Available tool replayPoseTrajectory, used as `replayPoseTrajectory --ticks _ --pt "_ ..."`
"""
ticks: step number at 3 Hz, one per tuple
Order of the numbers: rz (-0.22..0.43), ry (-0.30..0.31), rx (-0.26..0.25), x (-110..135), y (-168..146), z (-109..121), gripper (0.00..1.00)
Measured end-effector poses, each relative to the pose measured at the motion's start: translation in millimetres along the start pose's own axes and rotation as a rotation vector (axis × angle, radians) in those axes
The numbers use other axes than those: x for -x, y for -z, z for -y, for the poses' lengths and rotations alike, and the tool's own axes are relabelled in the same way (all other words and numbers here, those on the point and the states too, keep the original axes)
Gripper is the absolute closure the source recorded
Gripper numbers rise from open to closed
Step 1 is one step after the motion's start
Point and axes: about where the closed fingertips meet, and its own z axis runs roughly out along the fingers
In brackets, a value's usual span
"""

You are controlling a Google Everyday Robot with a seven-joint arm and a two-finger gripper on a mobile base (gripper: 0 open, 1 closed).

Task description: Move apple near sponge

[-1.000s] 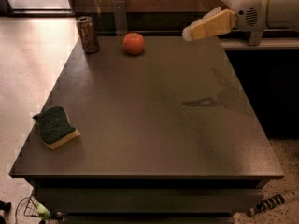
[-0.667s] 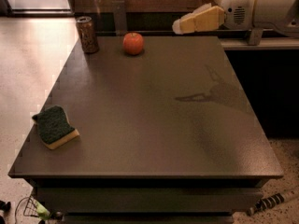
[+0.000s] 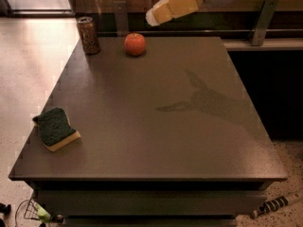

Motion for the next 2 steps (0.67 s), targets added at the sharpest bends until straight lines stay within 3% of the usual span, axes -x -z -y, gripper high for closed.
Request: replayPoseTrajectory --ticks 1,2 --pt "0.022 -0.002 0.008 0 -12 5 0.0" --pt "0.024 -0.034 0.027 -17 -69 31 0.0"
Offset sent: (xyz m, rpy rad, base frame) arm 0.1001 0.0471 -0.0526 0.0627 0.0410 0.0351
